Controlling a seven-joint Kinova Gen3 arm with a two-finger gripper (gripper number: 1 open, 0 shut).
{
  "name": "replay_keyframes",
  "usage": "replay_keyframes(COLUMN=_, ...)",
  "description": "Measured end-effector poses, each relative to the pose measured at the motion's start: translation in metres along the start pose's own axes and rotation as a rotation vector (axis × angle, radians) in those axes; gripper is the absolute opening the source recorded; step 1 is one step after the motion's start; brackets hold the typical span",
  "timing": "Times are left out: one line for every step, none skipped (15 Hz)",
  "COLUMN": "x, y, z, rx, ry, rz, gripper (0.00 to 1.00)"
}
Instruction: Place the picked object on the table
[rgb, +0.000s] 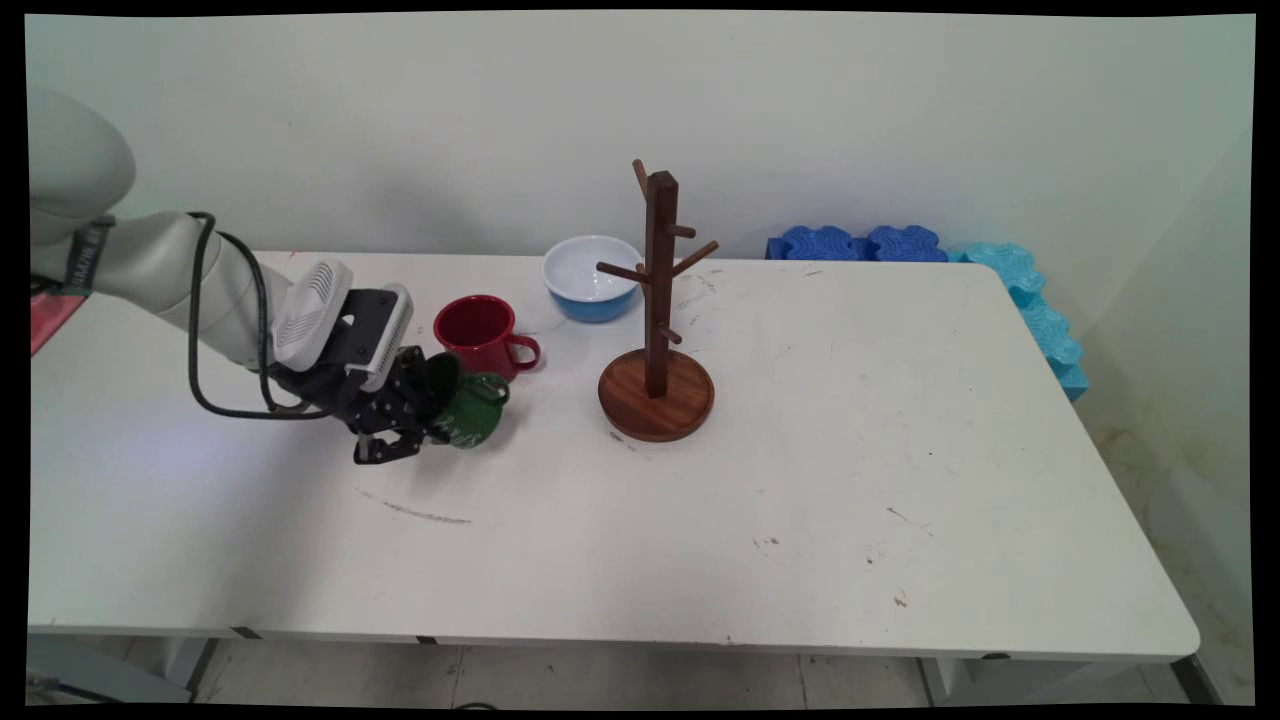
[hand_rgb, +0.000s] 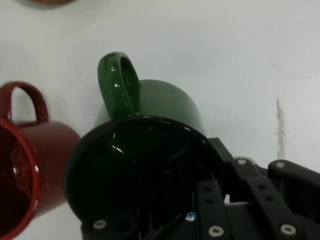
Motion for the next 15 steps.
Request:
replay_keyframes(x=-0.001, y=0.001, z=0.001, rx=-0.002, ry=-0.008, rz=0.000, gripper=0.00)
replay_keyframes(x=-0.003, y=0.001, z=0.002, rx=-0.004, ry=-0.017, rz=0.000, gripper=0.00)
replay_keyframes(x=-0.004, y=0.002, z=0.004, rx=-0.006, ry=-0.024, rz=0.000, gripper=0.00)
replay_keyframes(x=-0.005, y=0.003, z=0.005, rx=-0.007, ry=-0.032, rz=0.000, gripper=0.00)
replay_keyframes(x=-0.006, y=0.003, z=0.006, rx=-0.009, ry=-0.039, rz=0.000, gripper=0.00)
replay_keyframes(x=-0.007, y=0.003, z=0.007, rx=-0.010, ry=-0.045, rz=0.000, gripper=0.00)
replay_keyframes(x=-0.008, y=0.004, z=0.009, rx=-0.011, ry=-0.051, rz=0.001, gripper=0.00)
replay_keyframes(x=-0.009, y=0.004, z=0.010, rx=-0.012, ry=-0.056, rz=0.001, gripper=0.00)
replay_keyframes(x=-0.009, y=0.005, z=0.011, rx=-0.013, ry=-0.060, rz=0.002, gripper=0.00)
replay_keyframes(x=-0.010, y=0.005, z=0.012, rx=-0.014, ry=-0.064, rz=0.002, gripper=0.00)
replay_keyframes(x=-0.010, y=0.005, z=0.013, rx=-0.015, ry=-0.067, rz=0.003, gripper=0.00)
replay_keyframes(x=-0.011, y=0.005, z=0.014, rx=-0.016, ry=-0.070, rz=0.003, gripper=0.00)
replay_keyframes(x=-0.011, y=0.006, z=0.015, rx=-0.016, ry=-0.072, rz=0.004, gripper=1.00)
replay_keyframes(x=-0.011, y=0.006, z=0.016, rx=-0.016, ry=-0.073, rz=0.005, gripper=1.00)
replay_keyframes(x=-0.011, y=0.006, z=0.016, rx=-0.016, ry=-0.074, rz=0.005, gripper=1.00)
